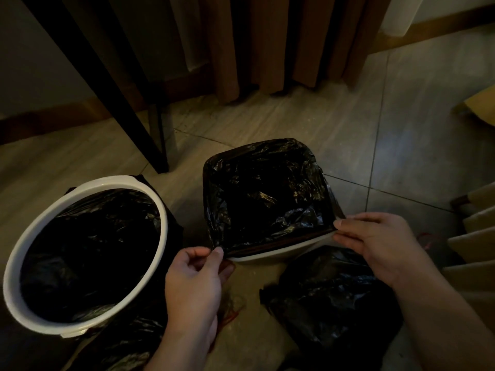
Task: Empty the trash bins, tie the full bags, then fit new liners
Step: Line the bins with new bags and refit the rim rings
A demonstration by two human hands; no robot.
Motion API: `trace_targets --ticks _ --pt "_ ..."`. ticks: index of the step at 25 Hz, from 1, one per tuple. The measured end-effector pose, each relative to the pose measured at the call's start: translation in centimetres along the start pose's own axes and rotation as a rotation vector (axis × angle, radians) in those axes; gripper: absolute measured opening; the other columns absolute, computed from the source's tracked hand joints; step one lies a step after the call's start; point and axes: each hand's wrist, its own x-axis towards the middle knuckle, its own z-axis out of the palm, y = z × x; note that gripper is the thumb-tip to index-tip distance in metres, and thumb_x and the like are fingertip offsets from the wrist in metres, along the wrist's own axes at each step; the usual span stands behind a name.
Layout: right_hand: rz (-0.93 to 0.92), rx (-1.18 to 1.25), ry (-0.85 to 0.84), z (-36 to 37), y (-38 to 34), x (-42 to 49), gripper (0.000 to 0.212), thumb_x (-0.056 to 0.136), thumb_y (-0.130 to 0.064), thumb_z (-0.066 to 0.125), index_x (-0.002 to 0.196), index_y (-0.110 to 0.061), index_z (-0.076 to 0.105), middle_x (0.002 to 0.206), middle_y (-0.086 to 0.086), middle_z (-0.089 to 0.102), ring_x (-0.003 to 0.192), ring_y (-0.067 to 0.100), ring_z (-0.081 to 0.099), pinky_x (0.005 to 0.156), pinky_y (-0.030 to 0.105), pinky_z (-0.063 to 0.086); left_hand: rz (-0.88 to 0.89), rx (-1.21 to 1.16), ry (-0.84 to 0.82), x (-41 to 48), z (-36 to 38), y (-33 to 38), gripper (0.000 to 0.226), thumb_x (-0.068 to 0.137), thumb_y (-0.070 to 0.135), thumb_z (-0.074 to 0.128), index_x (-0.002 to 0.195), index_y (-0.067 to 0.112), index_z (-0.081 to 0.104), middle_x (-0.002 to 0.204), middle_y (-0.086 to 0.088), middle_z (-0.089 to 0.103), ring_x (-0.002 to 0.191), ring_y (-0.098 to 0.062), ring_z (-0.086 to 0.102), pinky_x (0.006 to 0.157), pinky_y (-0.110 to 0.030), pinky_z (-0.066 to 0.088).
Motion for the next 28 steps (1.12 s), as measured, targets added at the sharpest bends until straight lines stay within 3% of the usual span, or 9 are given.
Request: trace_targets --ticks 3,7,10,13,16,20,25,28 --pt "0.000 0.046 0.012 -0.1 0.2 0.2 0.014 0.077 0.013 0.077 0.086 0.008 0.067 0.071 0.014 0.076 0.071 0.025 0.079 0.064 0.028 0.064 0.031 -0.041 0.019 -0.6 -0.2 -0.1 0.015 0.095 -0.002 0.073 0.101 0.009 0.064 0.091 -0.013 0.070 0.085 -0.022 0.075 0.066 -0.026 0.063" --pt "0.061 0.141 -0.022 -0.6 0.6 0.8 0.024 0.064 0.006 0.078 0.086 0.009 0.067 0.078 0.018 0.076 0.074 0.024 0.079 0.065 0.029 0.064 0.001 -0.100 0.006 -0.8 -0.5 -0.8 0.008 0.095 -0.001 0.073 0.098 0.005 0.068 0.081 -0.006 0.072 0.079 -0.019 0.076 0.065 -0.025 0.062" --pt "0.185 0.228 -0.113 -1.5 1.4 1.7 0.026 0.072 0.002 0.074 0.097 0.010 0.070 0.095 0.020 0.077 0.084 0.022 0.079 0.070 0.029 0.064 -0.029 -0.189 -0.038 -0.6 -0.6 -1.5 0.007 0.096 -0.001 0.070 0.093 0.005 0.067 0.067 0.003 0.071 0.067 -0.014 0.074 0.063 -0.023 0.061" --pt "0.313 0.319 -0.242 -2.3 2.0 2.4 0.024 0.083 0.000 0.069 0.105 0.009 0.074 0.108 0.018 0.076 0.092 0.020 0.078 0.074 0.027 0.063 -0.030 -0.232 -0.054 -0.3 -0.8 -2.2 0.017 0.096 -0.002 0.069 0.087 0.012 0.067 0.067 0.001 0.070 0.067 -0.016 0.073 0.064 -0.025 0.061" --pt "0.391 0.367 -0.315 -2.5 2.3 2.5 0.023 0.088 -0.001 0.066 0.106 0.009 0.076 0.114 0.018 0.075 0.095 0.021 0.077 0.075 0.028 0.064 0.012 -0.170 -0.061 0.0 -1.0 -2.9 0.038 0.098 0.001 0.068 0.072 0.028 0.070 0.071 -0.002 0.072 0.071 -0.021 0.076 0.064 -0.026 0.061" --pt "0.371 0.375 -0.352 -2.1 2.5 2.4 0.027 0.090 -0.002 0.063 0.113 0.008 0.075 0.118 0.018 0.075 0.098 0.021 0.077 0.075 0.028 0.064 0.114 0.052 -0.064 0.3 -1.1 -3.8 0.035 0.100 0.004 0.068 0.078 0.032 0.061 0.077 -0.004 0.074 0.073 -0.023 0.077 0.066 -0.040 0.062" --pt "0.371 0.317 -0.274 -1.2 3.8 2.0 0.024 0.085 -0.008 0.066 0.106 0.000 0.074 0.102 0.016 0.076 0.081 0.021 0.077 0.067 0.030 0.064 0.113 0.224 0.019 -0.1 -1.5 -4.7 0.036 0.097 0.007 0.071 0.081 0.036 0.059 0.082 -0.006 0.075 0.076 -0.023 0.075 0.064 -0.041 0.064" --pt "0.330 0.213 -0.236 -1.2 3.7 2.0 0.016 0.083 -0.015 0.069 0.094 -0.011 0.080 0.091 0.012 0.076 0.077 0.022 0.075 0.067 0.033 0.061 0.094 0.230 0.014 0.2 -1.7 -4.4 0.042 0.098 0.007 0.067 0.090 0.048 0.064 0.088 0.011 0.077 0.076 -0.008 0.074 0.069 -0.037 0.063"
